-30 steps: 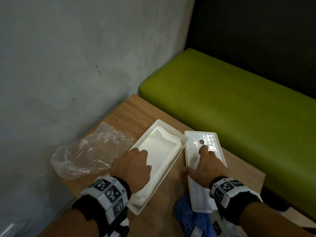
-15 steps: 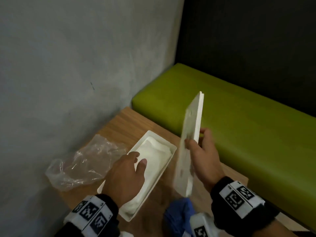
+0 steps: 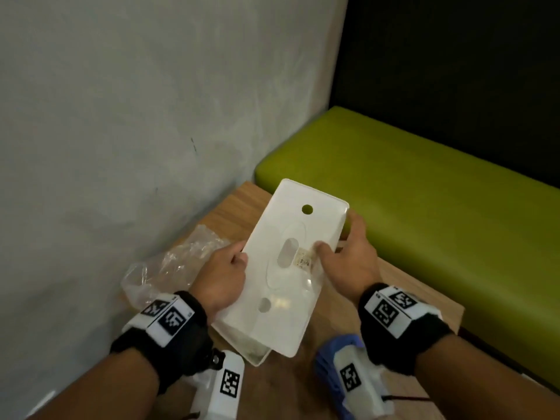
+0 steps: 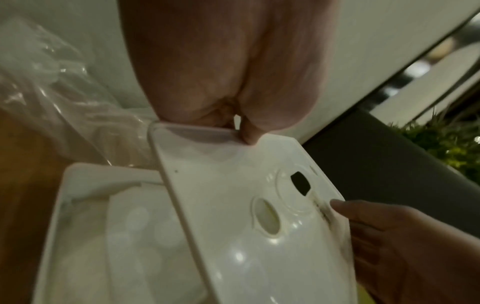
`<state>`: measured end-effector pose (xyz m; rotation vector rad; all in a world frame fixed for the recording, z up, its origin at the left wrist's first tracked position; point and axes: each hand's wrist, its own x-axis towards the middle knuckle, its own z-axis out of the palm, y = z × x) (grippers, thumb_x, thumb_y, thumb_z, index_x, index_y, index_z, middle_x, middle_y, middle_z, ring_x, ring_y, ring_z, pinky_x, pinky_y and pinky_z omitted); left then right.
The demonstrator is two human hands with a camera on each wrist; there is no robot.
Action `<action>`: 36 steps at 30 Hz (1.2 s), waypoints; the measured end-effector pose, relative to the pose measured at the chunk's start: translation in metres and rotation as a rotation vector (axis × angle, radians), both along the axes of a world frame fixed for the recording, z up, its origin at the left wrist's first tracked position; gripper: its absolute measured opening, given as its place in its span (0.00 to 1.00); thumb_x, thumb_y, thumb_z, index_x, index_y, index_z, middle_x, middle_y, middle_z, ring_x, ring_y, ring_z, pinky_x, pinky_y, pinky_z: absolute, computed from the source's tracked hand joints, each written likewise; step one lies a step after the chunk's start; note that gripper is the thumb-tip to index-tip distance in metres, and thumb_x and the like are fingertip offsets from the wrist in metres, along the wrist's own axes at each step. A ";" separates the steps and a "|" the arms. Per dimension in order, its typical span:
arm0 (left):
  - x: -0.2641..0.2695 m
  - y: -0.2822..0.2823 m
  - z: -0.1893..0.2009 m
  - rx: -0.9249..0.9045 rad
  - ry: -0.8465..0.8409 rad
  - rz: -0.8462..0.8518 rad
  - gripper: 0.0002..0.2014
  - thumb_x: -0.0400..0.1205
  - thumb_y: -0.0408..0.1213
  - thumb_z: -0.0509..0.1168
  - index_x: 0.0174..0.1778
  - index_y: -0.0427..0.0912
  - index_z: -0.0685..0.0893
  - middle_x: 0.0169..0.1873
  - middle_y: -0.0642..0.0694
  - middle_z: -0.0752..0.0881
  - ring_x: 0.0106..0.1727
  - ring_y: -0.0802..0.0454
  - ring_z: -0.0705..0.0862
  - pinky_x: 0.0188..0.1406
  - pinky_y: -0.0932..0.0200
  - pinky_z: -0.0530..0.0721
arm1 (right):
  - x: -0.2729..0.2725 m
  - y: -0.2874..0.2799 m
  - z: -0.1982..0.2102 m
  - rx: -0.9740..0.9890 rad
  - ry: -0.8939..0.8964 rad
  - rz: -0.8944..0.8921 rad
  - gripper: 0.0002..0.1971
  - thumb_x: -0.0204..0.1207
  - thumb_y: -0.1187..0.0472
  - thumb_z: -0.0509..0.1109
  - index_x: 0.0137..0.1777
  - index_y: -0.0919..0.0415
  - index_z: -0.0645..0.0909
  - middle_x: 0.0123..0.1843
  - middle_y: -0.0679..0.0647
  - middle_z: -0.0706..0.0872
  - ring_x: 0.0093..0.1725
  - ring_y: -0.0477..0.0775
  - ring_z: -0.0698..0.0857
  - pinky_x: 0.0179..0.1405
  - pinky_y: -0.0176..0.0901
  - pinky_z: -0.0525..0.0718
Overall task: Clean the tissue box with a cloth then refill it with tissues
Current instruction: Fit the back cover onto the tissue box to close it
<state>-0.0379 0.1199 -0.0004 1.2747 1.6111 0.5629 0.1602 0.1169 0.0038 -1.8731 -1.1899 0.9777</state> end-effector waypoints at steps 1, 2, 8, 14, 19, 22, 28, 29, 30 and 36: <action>-0.002 0.000 -0.001 0.014 0.036 -0.019 0.18 0.89 0.34 0.51 0.56 0.57 0.85 0.48 0.57 0.89 0.51 0.53 0.87 0.47 0.58 0.83 | 0.001 0.003 -0.004 -0.017 -0.033 -0.012 0.38 0.75 0.61 0.72 0.81 0.53 0.55 0.68 0.56 0.81 0.62 0.59 0.83 0.55 0.49 0.82; -0.004 0.001 -0.003 0.029 0.067 -0.040 0.19 0.89 0.33 0.50 0.57 0.57 0.86 0.49 0.57 0.89 0.52 0.54 0.86 0.47 0.60 0.82 | 0.002 0.005 -0.008 -0.041 -0.061 -0.022 0.39 0.75 0.61 0.72 0.82 0.53 0.54 0.70 0.58 0.80 0.65 0.62 0.82 0.60 0.53 0.82; -0.013 0.006 -0.021 0.083 0.236 0.036 0.13 0.86 0.35 0.62 0.59 0.47 0.90 0.54 0.48 0.91 0.58 0.48 0.86 0.51 0.66 0.78 | 0.005 0.007 -0.042 -0.195 -0.089 -0.068 0.36 0.73 0.57 0.74 0.78 0.53 0.61 0.61 0.59 0.85 0.59 0.66 0.86 0.59 0.62 0.86; -0.011 0.006 -0.046 0.081 0.302 0.167 0.11 0.84 0.35 0.65 0.57 0.47 0.92 0.58 0.47 0.91 0.61 0.45 0.85 0.58 0.63 0.77 | 0.002 0.011 -0.067 -0.233 -0.175 -0.082 0.32 0.72 0.56 0.74 0.74 0.54 0.67 0.57 0.60 0.87 0.55 0.64 0.87 0.56 0.60 0.87; -0.010 0.007 -0.059 0.063 0.309 0.174 0.10 0.83 0.35 0.66 0.53 0.47 0.93 0.49 0.49 0.91 0.52 0.50 0.85 0.51 0.64 0.75 | 0.005 0.016 -0.073 -0.253 -0.241 -0.068 0.30 0.73 0.59 0.73 0.74 0.56 0.68 0.60 0.60 0.86 0.58 0.62 0.85 0.59 0.56 0.86; -0.010 0.012 -0.065 0.105 0.337 0.164 0.08 0.82 0.34 0.68 0.47 0.46 0.93 0.47 0.49 0.92 0.51 0.48 0.86 0.49 0.63 0.76 | 0.007 0.021 -0.073 -0.240 -0.262 -0.055 0.31 0.73 0.59 0.73 0.76 0.58 0.68 0.62 0.61 0.86 0.61 0.63 0.84 0.63 0.56 0.84; -0.014 0.016 -0.072 0.137 0.414 0.171 0.10 0.82 0.32 0.66 0.42 0.47 0.92 0.44 0.47 0.92 0.49 0.45 0.86 0.47 0.60 0.77 | 0.006 0.029 -0.072 -0.226 -0.277 -0.022 0.29 0.73 0.60 0.73 0.74 0.59 0.70 0.61 0.61 0.86 0.61 0.62 0.84 0.62 0.56 0.84; -0.014 0.016 -0.072 0.136 0.412 0.168 0.09 0.82 0.32 0.66 0.43 0.47 0.92 0.44 0.46 0.92 0.49 0.44 0.86 0.47 0.60 0.77 | 0.007 0.030 -0.073 -0.222 -0.278 -0.022 0.29 0.73 0.60 0.73 0.74 0.59 0.70 0.61 0.60 0.86 0.61 0.61 0.84 0.63 0.56 0.84; -0.014 0.016 -0.072 0.137 0.408 0.164 0.09 0.82 0.32 0.67 0.44 0.47 0.92 0.45 0.46 0.92 0.50 0.44 0.86 0.47 0.60 0.77 | 0.007 0.031 -0.073 -0.218 -0.282 -0.020 0.29 0.74 0.60 0.72 0.74 0.60 0.71 0.61 0.60 0.86 0.61 0.61 0.84 0.63 0.55 0.84; -0.015 0.016 -0.072 0.138 0.407 0.131 0.08 0.81 0.33 0.68 0.44 0.48 0.93 0.46 0.47 0.92 0.51 0.45 0.87 0.51 0.58 0.81 | 0.011 0.035 -0.075 -0.185 -0.286 -0.042 0.23 0.74 0.63 0.70 0.70 0.58 0.74 0.59 0.60 0.86 0.59 0.62 0.85 0.60 0.56 0.85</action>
